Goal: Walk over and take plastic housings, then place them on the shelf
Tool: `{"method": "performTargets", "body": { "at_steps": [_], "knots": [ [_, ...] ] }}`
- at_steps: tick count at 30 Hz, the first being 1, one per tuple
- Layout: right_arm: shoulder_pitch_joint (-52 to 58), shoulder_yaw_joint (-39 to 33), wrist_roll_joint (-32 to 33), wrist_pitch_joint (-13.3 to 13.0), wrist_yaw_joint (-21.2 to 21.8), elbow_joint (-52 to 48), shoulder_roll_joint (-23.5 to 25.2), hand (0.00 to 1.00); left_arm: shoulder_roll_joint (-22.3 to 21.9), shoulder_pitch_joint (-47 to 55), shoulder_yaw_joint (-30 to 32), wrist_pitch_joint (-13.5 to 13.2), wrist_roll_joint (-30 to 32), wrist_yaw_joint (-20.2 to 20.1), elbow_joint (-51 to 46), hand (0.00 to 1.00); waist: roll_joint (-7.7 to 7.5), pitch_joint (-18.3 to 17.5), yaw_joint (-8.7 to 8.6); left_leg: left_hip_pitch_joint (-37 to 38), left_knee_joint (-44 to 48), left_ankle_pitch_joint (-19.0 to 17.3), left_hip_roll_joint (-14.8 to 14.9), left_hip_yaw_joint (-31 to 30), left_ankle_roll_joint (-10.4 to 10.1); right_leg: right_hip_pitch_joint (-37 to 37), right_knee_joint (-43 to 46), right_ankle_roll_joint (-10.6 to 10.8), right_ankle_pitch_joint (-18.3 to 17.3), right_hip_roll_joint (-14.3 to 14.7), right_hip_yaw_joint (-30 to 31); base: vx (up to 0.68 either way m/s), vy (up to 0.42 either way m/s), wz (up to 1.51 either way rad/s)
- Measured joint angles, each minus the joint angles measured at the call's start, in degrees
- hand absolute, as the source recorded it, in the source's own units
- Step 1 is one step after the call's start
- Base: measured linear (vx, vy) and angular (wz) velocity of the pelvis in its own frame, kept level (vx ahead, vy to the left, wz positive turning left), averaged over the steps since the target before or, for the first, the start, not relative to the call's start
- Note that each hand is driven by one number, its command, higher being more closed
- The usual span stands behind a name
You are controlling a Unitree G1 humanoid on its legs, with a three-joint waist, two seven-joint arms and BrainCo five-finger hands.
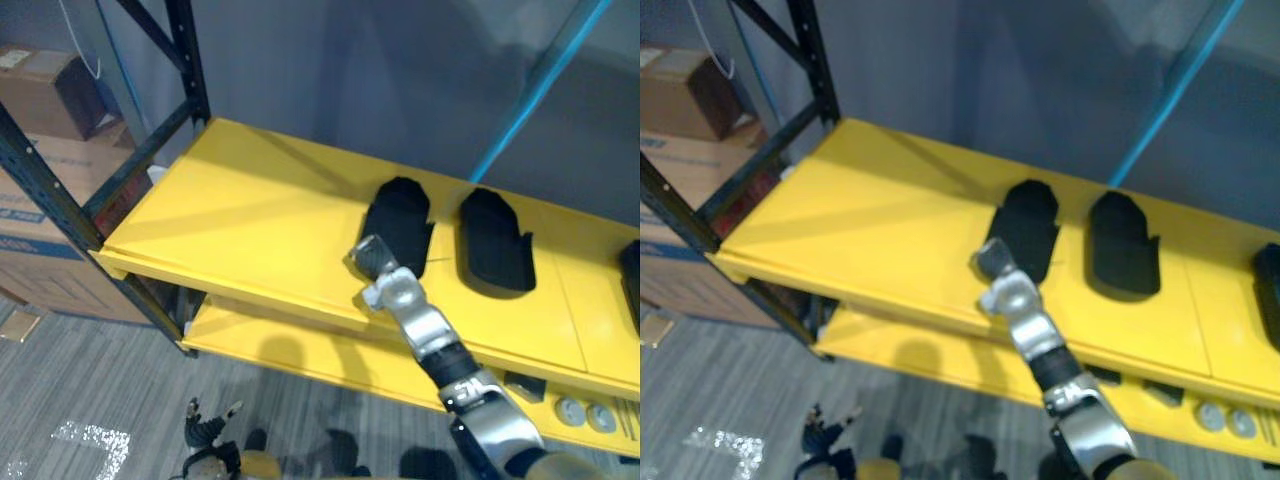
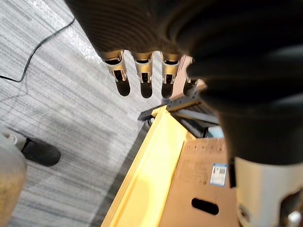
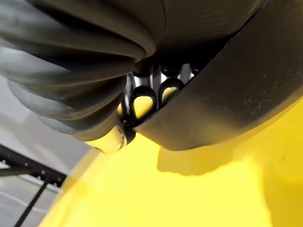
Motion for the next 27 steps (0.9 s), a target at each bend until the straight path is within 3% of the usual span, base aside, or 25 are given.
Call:
{"method": "performTargets", "body": {
  "at_steps": [4,12,27],
  "knots": [
    [-1.49,2.08,-2.13,-2.39,0.17,3.28,-0.34,1.0,0.49,-0.88,2.83,2.83,0.02,-2.61,2.31,0.0,0.5,-0.24,0.07,-0.03,0.0,0.0,-0.01,-0.06,0.0,0.01,-0.04,-0.06,-0.14,0.0,-0.09,0.0,0.0,0.0],
    [-5.22,3.59,-1.8,-3.95,-0.11,7.75,-0.77,1.0,2.74,1.01,5.32,8.83,0.79,-7.51,8.48,0.0,0.67,-0.13,0.33,-0.16,0.01,0.02,-0.27,-0.81,0.03,0.08,-0.06,0.14,-0.13,-0.2,-1.14,0.02,0.001,0.05],
    [-9.21,4.02,-0.59,-3.98,-1.32,11.94,-0.21,1.0,2.37,1.63,5.14,8.33,0.75,-10.14,9.39,0.0,2.2,0.86,0.39,-0.02,0.0,0.01,-0.22,-1.22,0.0,0.8,-0.38,0.06,-0.18,-0.07,-1.55,0.0,-0.001,0.02]
  ]
}}
